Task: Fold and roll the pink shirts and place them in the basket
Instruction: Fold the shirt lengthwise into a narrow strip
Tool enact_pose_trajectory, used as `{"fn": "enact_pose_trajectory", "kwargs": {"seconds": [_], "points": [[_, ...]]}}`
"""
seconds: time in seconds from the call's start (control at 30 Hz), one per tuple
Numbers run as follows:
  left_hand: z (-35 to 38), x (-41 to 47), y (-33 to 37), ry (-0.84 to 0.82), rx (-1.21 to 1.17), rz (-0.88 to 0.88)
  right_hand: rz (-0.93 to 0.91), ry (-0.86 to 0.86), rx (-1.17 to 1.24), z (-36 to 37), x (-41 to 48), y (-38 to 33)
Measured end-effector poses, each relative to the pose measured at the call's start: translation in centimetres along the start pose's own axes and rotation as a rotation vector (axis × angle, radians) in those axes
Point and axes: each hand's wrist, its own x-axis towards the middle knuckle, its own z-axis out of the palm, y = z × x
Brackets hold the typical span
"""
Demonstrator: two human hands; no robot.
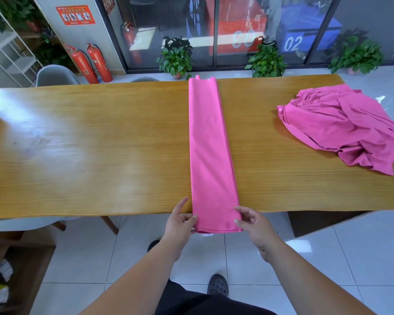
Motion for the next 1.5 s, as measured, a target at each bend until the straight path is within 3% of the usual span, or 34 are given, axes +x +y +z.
{"fn": "enact_pose_trajectory", "kwargs": {"seconds": [0.23,0.43,0.63,0.7,0.8,0.87,0.97,1.03,1.1,1.27,1.5], "points": [[-1.0,-0.3,1.2,-0.06,-0.019,-0.015,0.074,-0.071,0.124,-1.0,0.7,-1.0],[-1.1,-0.5,4.9,-0.257,0.001,-0.101,0.132,-0.178,0.175,-0.7,1.4,-3.8],[-1.1,0.0,11.7,-0.419,-0.392,0.093,-0.129,-0.233,0.518,-1.3,0.6,-11.2],[-1.1,-0.3,10.7,-0.351,-0.209,0.08,-0.077,-0.171,0.36,-1.2,0.6,-9.6],[-1.1,-1.1,5.8,-0.153,0.245,-0.019,0.08,-0.132,0.037,-0.8,0.0,-4.6],[-0.8,-1.5,3.4,-0.13,0.298,-0.08,0.116,-0.144,-0.045,-0.7,-0.4,-2.7],[-0.2,-1.8,3.9,-0.161,0.041,-0.087,0.059,-0.094,-0.017,-0.4,-1.0,-3.8],[-0.4,-1.9,5.3,-0.256,-0.27,-0.035,-0.013,-0.066,0.155,-0.5,-1.1,-5.5],[-1.0,-2.3,6.3,-0.305,-0.355,0.015,-0.064,-0.044,0.281,-0.9,-0.9,-6.5],[-3.0,-2.7,2.3,-0.268,0.324,-0.046,0.034,-0.055,-0.07,-1.7,-1.2,-1.8],[-3.5,-2.9,-2.3,-0.208,0.332,-0.055,0.081,-0.114,-0.185,-1.9,-2.9,1.7]]}}
